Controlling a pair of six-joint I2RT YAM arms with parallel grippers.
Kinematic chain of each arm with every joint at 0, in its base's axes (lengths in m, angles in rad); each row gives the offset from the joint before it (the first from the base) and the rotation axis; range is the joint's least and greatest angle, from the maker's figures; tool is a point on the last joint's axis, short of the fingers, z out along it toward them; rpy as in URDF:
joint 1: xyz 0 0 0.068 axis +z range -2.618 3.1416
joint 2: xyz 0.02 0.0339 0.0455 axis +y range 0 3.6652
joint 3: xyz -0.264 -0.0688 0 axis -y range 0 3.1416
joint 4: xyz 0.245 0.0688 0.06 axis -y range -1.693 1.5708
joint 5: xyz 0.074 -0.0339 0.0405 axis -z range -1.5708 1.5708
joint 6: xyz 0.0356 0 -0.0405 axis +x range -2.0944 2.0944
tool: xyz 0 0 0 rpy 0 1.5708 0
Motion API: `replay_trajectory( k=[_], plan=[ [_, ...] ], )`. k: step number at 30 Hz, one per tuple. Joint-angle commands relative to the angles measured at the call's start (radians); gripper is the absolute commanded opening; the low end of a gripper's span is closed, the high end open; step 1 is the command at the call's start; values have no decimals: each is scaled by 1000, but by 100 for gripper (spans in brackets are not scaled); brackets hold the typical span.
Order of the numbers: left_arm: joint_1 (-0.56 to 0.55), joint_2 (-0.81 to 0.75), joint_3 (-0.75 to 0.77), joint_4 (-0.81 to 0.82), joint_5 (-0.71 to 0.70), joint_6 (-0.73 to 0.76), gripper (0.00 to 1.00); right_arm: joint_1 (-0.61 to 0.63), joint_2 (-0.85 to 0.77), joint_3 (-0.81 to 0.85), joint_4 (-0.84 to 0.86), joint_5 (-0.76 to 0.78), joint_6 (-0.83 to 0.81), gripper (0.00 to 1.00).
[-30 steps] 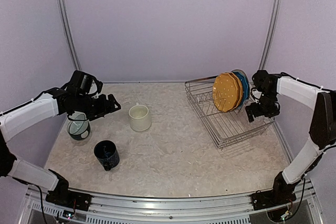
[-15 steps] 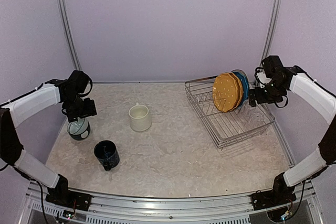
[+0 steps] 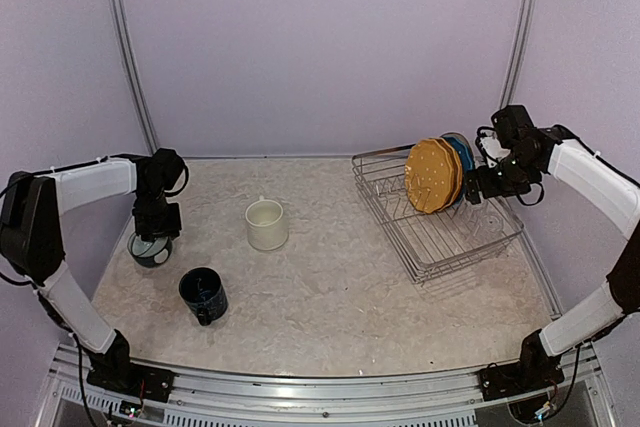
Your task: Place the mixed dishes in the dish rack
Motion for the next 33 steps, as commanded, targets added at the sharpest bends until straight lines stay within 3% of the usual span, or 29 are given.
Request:
replay_trajectory(
  k=[1, 26, 33],
  plan=[
    [4, 4, 15, 7, 50, 13, 40, 14, -14, -14, 9, -9, -6, 99],
    [29, -4, 48, 46, 155, 32, 0, 26, 35, 5, -7, 2, -2, 99],
    [26, -17, 50, 49, 177, 34, 0, 35, 40, 26, -15, 6, 3, 99]
  ],
)
